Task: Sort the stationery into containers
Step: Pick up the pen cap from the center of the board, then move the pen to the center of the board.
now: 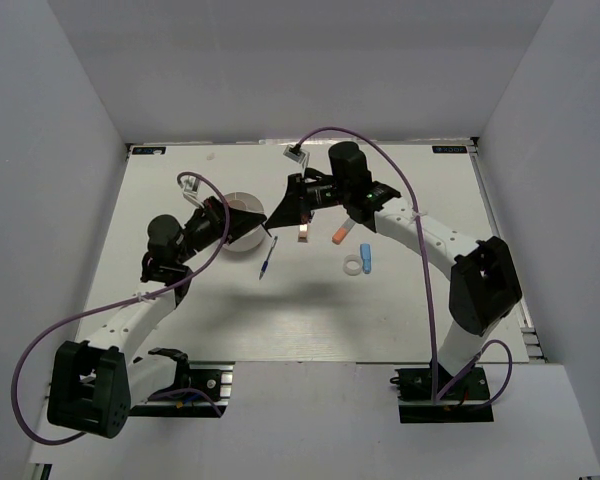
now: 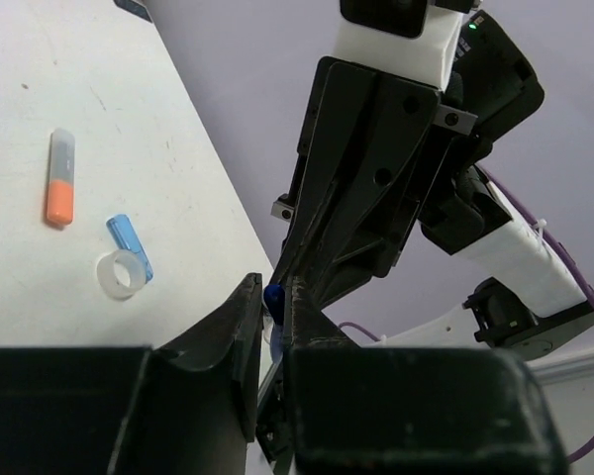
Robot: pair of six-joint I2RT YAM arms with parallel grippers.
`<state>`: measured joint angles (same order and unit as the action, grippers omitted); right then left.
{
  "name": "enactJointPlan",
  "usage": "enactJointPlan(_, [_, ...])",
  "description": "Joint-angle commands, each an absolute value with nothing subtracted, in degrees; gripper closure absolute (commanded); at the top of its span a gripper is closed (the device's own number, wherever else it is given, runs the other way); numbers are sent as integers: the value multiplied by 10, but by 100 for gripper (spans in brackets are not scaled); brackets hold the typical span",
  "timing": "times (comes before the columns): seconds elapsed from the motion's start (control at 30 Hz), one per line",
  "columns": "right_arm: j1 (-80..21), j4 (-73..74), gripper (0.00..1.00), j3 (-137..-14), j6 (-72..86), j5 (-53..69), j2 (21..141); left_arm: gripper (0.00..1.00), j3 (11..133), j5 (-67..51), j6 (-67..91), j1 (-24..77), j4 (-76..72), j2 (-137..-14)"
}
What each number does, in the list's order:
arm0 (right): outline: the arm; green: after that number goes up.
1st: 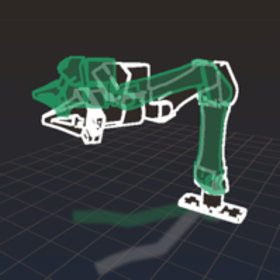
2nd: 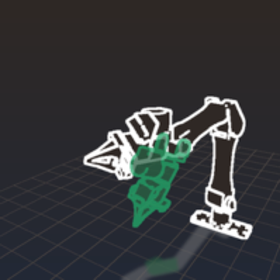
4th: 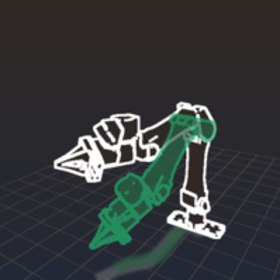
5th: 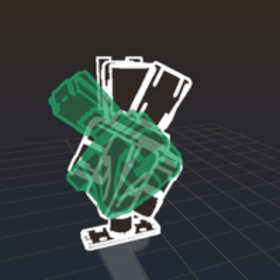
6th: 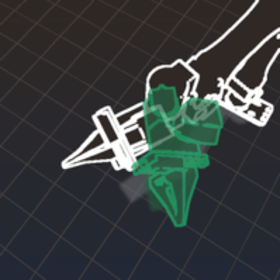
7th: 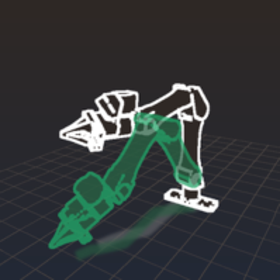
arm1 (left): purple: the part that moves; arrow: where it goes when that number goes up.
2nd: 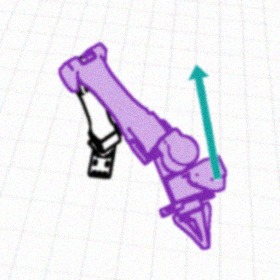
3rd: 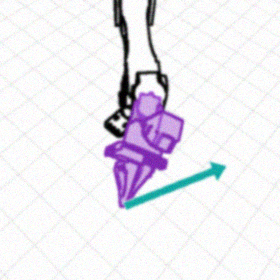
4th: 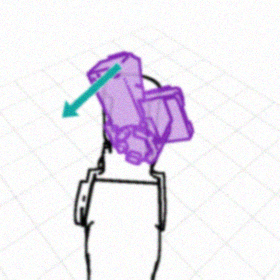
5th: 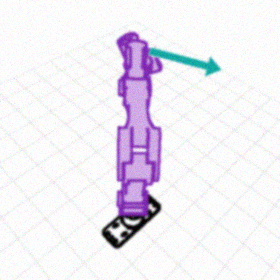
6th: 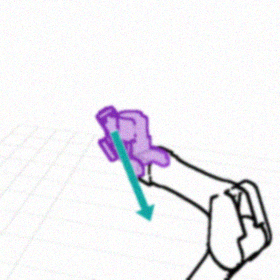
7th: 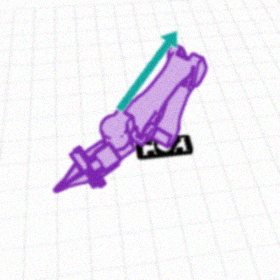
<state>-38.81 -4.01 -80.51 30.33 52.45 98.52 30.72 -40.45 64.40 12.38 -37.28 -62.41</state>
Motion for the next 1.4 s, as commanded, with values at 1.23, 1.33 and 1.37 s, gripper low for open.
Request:
enactJointPlan(1.23, [-467,391,69,-950,-958,294,1149,100,355,-272,717,-54,-154,-581])
enactJointPlan(1.33, [-475,421,73,-1002,-942,297,1198,100,350,-273,716,-60,-152,-575])
enactJointPlan(1.37, [-475,421,73,-1001,-942,295,1202,100,348,-274,716,-60,-151,-574])
